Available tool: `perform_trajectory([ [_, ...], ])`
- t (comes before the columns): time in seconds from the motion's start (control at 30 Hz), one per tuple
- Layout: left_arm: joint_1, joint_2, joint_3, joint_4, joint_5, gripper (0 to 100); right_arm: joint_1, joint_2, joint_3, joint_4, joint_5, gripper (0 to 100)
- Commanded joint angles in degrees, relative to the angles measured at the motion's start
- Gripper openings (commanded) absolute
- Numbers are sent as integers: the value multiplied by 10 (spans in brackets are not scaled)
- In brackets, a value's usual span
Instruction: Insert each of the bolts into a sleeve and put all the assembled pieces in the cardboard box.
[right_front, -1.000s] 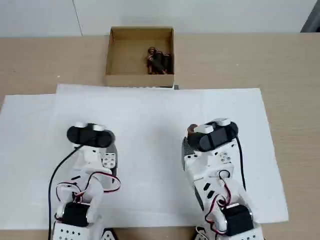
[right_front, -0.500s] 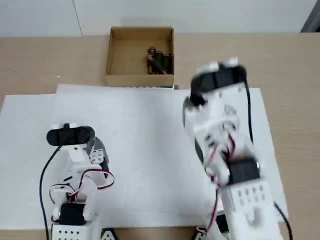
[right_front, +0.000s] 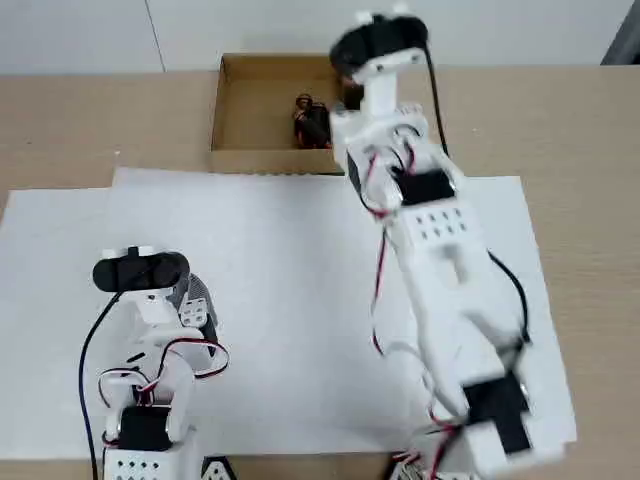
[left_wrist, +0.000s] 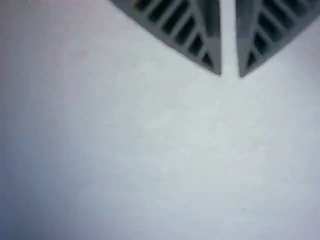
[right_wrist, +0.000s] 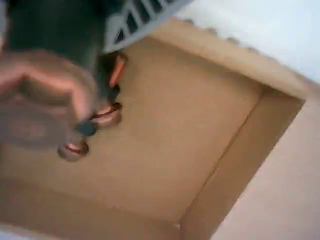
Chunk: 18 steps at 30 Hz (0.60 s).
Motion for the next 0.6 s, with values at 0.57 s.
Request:
perform_trajectory([
  [0.57,-2,-5,-2,4,4,6,-38,458,-542,-15,148,3],
])
